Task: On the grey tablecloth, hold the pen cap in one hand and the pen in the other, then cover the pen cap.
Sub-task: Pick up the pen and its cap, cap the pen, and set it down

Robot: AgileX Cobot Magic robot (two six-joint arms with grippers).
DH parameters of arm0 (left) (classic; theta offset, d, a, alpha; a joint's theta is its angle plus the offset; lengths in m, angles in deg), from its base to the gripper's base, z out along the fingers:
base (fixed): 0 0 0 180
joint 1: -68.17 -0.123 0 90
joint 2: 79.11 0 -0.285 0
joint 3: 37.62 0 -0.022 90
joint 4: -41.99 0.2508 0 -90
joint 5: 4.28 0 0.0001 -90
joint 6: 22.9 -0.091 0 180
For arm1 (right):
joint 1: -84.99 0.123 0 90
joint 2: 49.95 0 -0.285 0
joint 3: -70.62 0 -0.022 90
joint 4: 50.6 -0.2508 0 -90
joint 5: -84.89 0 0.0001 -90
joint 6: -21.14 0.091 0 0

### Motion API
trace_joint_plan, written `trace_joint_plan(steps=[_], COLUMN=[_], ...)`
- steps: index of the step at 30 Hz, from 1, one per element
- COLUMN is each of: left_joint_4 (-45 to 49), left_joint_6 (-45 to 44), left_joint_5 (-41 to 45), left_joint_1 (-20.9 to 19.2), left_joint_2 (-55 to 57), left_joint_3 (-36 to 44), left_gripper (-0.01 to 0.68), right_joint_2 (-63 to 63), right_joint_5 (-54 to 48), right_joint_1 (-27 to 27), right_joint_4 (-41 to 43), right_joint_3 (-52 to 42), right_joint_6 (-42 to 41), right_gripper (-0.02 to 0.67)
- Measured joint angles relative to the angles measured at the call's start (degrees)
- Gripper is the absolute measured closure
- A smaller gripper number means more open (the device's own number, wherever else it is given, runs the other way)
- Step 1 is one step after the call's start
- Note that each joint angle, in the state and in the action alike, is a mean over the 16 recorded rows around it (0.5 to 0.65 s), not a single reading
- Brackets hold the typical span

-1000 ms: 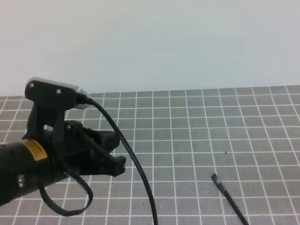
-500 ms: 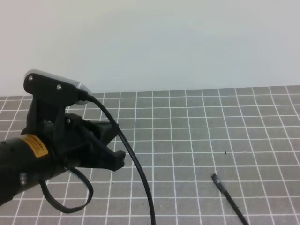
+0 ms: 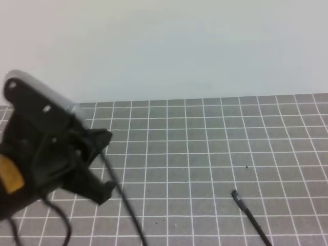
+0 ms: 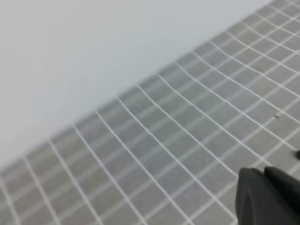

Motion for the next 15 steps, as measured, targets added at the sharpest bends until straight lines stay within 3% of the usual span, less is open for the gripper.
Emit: trace_joint_plan(steps=[6,15], left_joint_4=[0.21,-7.01], left_joint_6=[0.65,1.53], left_joint_5=[-3.6,-6.67], left_joint_1=[-5.49,-17.25], left_joint_2=[-10.06,-31.11], left_joint_3=[7.92,23.92], left_gripper=[0.673,0.673], right_joint_2=[0.0,0.0], right_joint_5=[-0.03,-0.03], right_joint_1=[0.0,0.0], right_joint_4=[0.0,0.0], right_joint_3=[0.0,0.0], right_joint_6=[0.0,0.0], right_gripper=[0.641,0.641])
